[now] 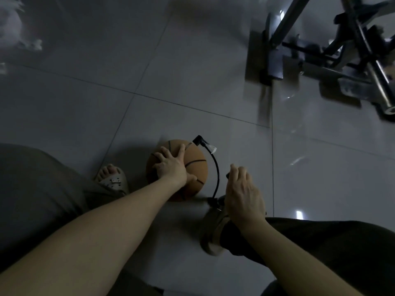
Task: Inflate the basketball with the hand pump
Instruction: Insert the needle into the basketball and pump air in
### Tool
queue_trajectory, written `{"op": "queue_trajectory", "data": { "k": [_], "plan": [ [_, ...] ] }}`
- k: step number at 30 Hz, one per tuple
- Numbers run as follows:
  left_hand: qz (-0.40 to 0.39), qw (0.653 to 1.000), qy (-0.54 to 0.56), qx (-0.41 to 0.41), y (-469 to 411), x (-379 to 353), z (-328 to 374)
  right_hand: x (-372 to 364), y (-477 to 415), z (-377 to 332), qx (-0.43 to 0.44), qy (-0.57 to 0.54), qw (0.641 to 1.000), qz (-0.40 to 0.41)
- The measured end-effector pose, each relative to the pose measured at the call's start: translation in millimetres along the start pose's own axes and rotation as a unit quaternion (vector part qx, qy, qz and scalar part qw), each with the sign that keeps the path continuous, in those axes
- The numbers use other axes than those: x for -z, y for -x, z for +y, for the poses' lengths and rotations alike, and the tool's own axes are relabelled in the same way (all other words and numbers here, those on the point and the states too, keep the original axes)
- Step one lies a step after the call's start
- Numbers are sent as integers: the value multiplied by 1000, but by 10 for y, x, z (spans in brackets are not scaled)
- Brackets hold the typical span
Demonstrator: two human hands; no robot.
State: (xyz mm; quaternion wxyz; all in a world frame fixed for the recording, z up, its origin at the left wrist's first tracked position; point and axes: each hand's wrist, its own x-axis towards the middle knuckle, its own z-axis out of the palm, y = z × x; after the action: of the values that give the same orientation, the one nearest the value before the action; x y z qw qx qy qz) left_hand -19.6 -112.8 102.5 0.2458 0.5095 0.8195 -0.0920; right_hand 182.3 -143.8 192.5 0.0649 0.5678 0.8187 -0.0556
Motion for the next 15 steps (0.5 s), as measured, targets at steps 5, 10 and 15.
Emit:
{"op": "queue_trajectory", "data": {
  "k": [5,10,15],
  "plan": [
    [22,999,-5,-28,12,-85,-24,-217,-75,9,2,-5,1000,-21],
    [31,998,-24,-40,40,-152,-46,-245,-229,79,7,-17,1000,-18],
    [27,999,-33,-31,24,-107,7,-7,-201,57,76,35,996,18]
  ]
}}
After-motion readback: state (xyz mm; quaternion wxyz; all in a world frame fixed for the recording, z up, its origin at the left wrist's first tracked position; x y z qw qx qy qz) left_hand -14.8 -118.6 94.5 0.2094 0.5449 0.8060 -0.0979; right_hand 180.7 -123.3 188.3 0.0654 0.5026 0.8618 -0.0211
